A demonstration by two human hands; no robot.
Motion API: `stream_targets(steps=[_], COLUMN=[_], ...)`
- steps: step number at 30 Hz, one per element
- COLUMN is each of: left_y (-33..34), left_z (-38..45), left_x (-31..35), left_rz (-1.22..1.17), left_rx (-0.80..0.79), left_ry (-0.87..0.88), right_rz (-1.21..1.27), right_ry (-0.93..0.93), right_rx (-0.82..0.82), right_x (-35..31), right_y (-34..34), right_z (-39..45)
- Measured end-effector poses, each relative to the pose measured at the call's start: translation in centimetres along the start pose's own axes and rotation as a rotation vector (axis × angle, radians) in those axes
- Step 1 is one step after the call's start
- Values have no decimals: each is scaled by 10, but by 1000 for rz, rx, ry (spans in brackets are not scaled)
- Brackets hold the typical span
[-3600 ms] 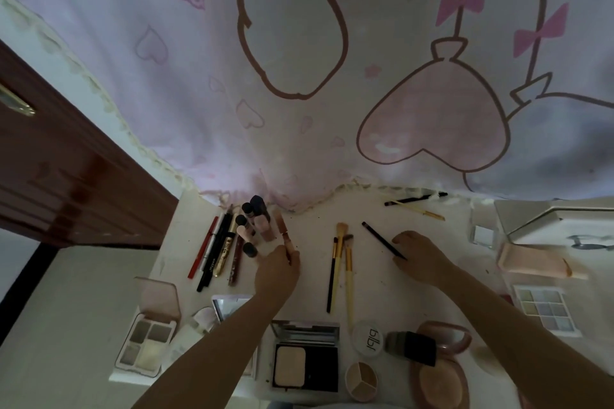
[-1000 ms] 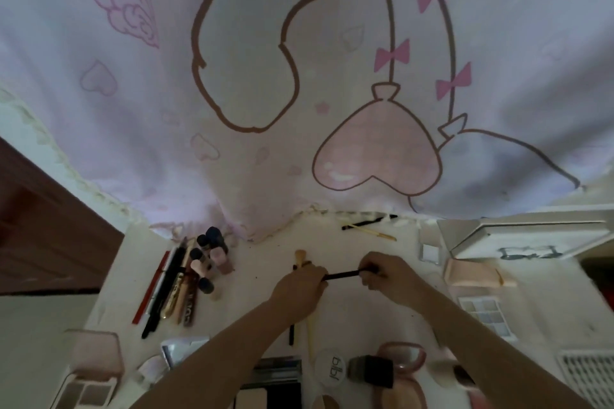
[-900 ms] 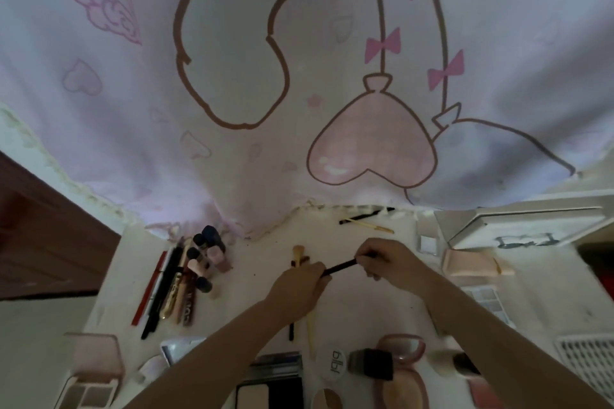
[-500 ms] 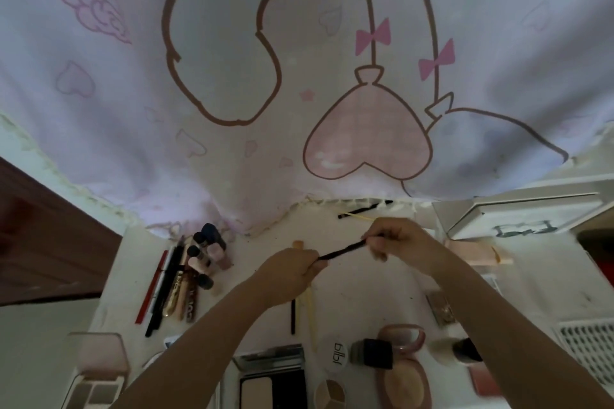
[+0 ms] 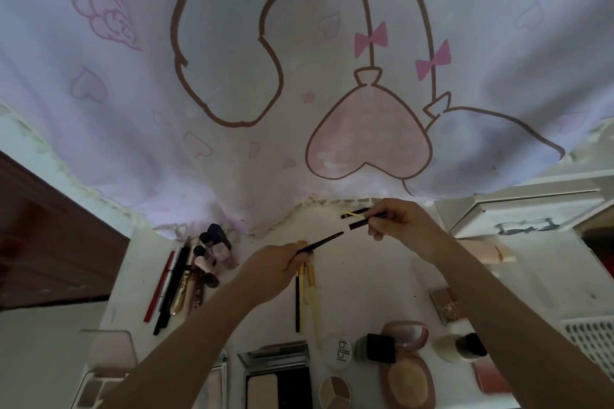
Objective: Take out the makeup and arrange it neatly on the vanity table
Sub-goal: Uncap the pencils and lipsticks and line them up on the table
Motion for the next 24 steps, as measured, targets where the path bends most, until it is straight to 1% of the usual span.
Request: stream_targets(steps=[3,10,14,16,19,21,24], left_y=[2,12,18,23,36,41,49], left_z=[-1,-6,-7,-9,-13,-18,-27], left_x=[-1,-2,-4,-6,-13,-20,-32], left_rz=[15,57,70,49,5,-24,-138], left_rx=[10,-21,5,32,26,42,62], left_ry=[-11,-6,2,-2,-34,-78,-167], right_rz=[-34,-48,-137,-186,-211,-200,-181], right_ry=[33,67,111,136,167,186,217], right_rx=[-20,-56,-100,-122,-152,-165,-179], right_x=[8,19,34,42,53,58,67], right_y=[11,25,36,45,58,65,73], right_z=[1,5,9,11,14,16,19])
Point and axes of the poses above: each hand's wrist, its own z-axis towards the middle knuckle, its own y-axis out of the palm, x = y × z, the point moved 9 cm from there along z, towards the middle knuckle, and after that the axes turned 10 degrees about z, right-handed, at the moved point
